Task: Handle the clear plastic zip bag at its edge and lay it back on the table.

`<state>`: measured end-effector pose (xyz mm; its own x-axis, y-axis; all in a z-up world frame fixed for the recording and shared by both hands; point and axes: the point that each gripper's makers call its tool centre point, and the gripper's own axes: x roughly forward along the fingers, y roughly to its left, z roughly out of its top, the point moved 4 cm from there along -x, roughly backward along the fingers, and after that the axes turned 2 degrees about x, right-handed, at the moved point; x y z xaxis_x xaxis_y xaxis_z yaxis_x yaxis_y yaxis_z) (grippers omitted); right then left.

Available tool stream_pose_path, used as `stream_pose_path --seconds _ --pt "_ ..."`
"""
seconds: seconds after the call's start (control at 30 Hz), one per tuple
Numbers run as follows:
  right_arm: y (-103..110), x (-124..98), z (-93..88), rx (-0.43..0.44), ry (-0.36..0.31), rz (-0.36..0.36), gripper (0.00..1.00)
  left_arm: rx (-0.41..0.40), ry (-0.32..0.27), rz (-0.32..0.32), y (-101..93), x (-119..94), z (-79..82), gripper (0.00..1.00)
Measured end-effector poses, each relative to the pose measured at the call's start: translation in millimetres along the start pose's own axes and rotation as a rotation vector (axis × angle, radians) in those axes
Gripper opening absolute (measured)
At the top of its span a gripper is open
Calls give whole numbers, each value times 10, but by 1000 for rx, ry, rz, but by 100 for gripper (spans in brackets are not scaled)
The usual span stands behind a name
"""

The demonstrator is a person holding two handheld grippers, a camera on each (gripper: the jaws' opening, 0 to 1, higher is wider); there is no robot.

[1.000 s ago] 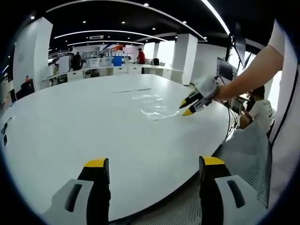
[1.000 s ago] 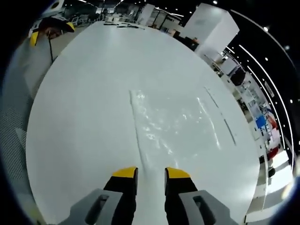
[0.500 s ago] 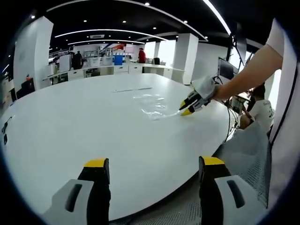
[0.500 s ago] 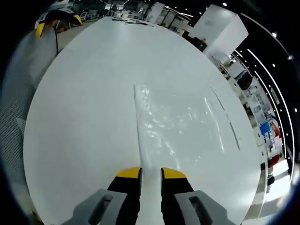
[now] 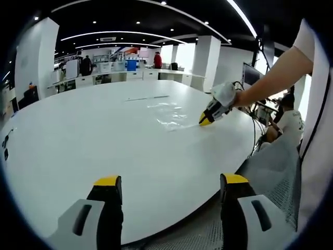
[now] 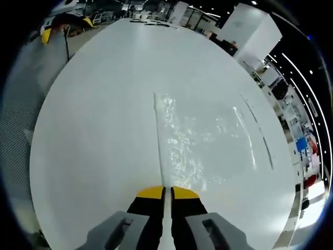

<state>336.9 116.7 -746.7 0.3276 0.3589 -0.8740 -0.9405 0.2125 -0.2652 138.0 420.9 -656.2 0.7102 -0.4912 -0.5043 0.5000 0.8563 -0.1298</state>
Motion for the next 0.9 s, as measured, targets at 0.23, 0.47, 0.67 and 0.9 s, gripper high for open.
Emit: stream_pose_path --seconds 0.23,0.47,0.67,0.9 --pt "-10 -33 18 -21 7 -9 0 -1 5 1 3 3 -4 75" --pt "-45 -97 12 -43 12 -21 0 1 8 -1 2 7 -9 75" --pt "-56 -182 23 -62 6 -34 0 7 9 -5 -17 7 1 75" --pt "-81 -331 83 -72 -10 -53 0 16 16 -10 -20 8 -13 75"
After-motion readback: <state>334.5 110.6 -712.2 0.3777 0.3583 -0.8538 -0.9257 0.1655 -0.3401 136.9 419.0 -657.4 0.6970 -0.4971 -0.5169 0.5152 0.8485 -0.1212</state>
